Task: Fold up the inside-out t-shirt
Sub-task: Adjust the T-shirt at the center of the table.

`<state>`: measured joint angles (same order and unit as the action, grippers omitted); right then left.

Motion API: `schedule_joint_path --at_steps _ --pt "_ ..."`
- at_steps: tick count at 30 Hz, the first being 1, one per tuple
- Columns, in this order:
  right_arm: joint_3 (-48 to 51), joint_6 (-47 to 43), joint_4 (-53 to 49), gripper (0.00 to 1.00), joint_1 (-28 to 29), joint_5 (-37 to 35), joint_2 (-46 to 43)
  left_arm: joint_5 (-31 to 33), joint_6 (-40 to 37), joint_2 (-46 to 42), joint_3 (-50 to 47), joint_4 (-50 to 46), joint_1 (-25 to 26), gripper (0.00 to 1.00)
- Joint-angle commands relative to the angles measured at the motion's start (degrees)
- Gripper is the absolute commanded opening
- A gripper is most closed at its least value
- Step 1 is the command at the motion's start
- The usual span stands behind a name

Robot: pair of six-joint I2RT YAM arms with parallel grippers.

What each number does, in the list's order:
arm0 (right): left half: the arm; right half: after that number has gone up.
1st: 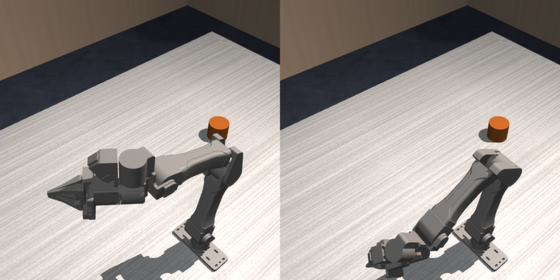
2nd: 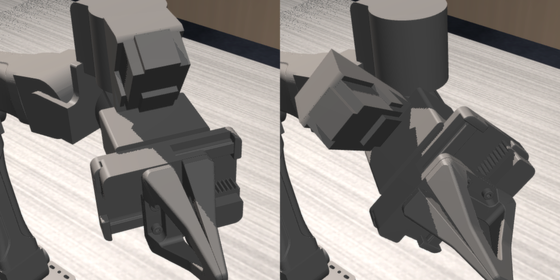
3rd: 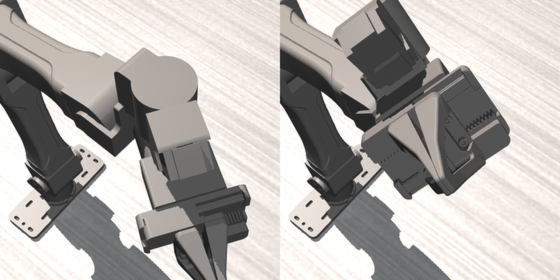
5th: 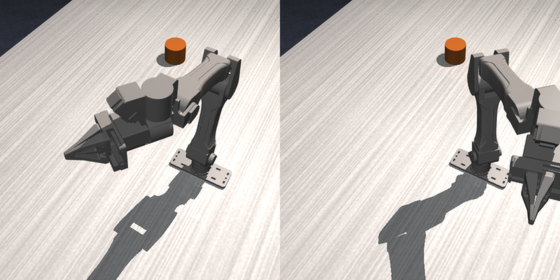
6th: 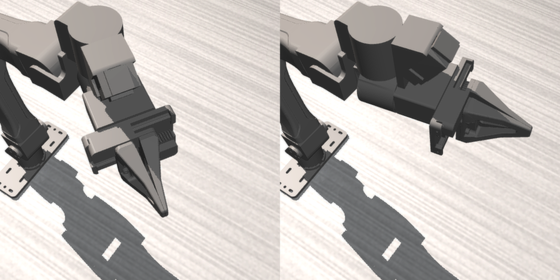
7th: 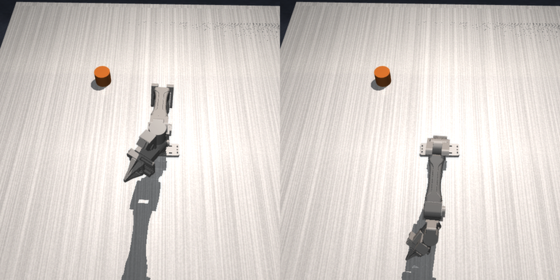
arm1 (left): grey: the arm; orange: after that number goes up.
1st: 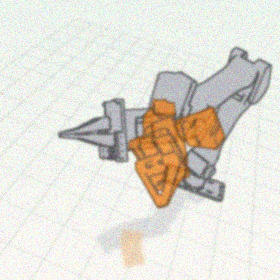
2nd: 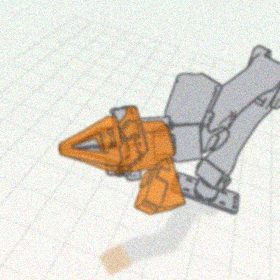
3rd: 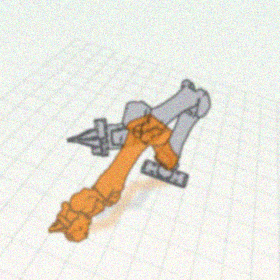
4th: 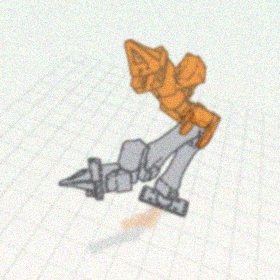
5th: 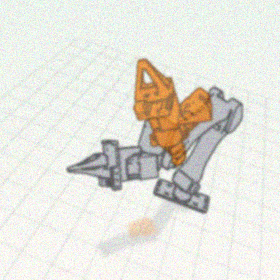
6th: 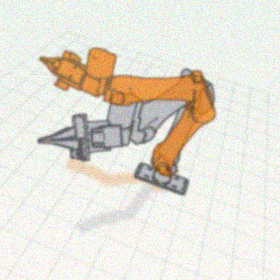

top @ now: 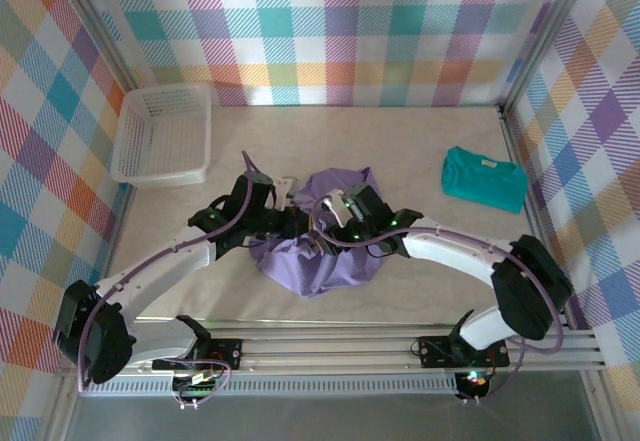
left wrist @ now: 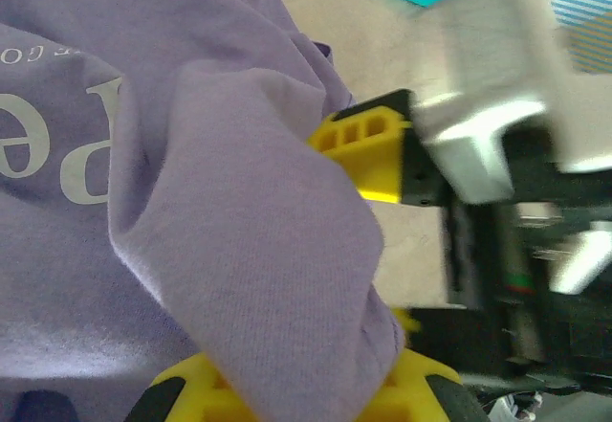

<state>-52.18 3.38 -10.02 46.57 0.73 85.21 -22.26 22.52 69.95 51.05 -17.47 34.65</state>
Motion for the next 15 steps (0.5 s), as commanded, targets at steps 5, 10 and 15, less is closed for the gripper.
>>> schedule_joint_path --at_steps 5,10,15 --pt "0.16 -3.21 4.14 0.21 -5.61 22.37 -5.35 11.17 -0.04 -3.0 1.41 -5.29 -1.91 0.0" --pt "1.46 -0.47 7.57 0.07 -9.85 43.44 -6.86 21.74 -2.42 0.4 3.45 -6.1 -1.87 0.0" --pt "1.91 3.95 14.16 0.03 -11.52 50.66 -5.61 29.61 -2.18 3.53 6.74 -8.65 -1.87 0.16"
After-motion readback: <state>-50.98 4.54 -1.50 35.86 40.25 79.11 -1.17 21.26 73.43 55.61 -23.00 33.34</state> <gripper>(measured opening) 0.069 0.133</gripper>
